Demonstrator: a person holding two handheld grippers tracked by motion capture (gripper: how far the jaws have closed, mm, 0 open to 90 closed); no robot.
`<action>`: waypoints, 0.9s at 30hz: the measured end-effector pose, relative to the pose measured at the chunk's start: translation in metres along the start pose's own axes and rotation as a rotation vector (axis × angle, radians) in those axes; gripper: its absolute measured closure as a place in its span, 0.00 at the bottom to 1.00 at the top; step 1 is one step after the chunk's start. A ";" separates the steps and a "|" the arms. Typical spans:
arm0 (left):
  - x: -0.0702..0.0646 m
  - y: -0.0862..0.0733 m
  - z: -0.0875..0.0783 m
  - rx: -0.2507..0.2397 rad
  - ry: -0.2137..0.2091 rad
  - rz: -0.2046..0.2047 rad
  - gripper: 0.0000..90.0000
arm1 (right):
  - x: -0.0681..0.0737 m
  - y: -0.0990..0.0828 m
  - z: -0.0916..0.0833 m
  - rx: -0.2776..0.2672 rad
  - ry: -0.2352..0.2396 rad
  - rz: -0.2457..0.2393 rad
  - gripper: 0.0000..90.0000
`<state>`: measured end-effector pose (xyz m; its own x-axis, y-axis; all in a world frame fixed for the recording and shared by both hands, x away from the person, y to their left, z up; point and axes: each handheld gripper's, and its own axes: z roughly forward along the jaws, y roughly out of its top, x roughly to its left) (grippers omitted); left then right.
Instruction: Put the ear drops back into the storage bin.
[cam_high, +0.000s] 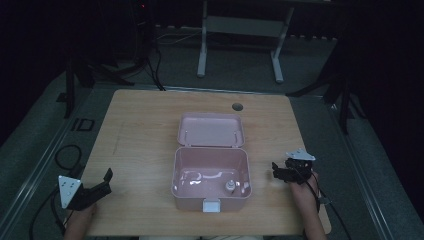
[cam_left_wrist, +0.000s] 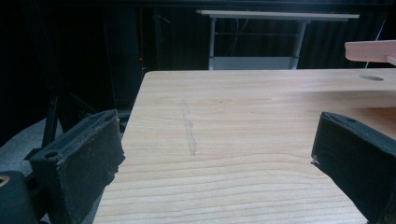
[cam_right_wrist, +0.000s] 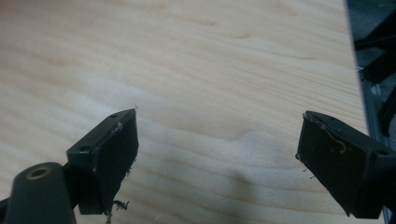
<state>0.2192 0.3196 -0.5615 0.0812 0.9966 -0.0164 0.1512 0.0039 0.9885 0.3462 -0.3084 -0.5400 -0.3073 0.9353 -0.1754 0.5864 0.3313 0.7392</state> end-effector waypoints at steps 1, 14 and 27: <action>0.000 0.000 0.000 0.000 0.000 -0.001 0.02 | 0.000 -0.001 0.000 -0.008 -0.007 0.013 0.14; 0.000 0.000 0.000 0.001 -0.002 0.000 0.02 | 0.000 -0.019 -0.006 -0.160 -0.083 0.107 0.14; 0.001 0.000 0.000 -0.002 -0.005 -0.004 0.02 | -0.004 -0.024 -0.011 -0.222 -0.080 0.133 0.14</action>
<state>0.2190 0.3202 -0.5615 0.0856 0.9961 -0.0214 0.1499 0.0083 0.9887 0.3251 -0.3210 -0.5497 -0.1736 0.9785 -0.1112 0.4360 0.1776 0.8822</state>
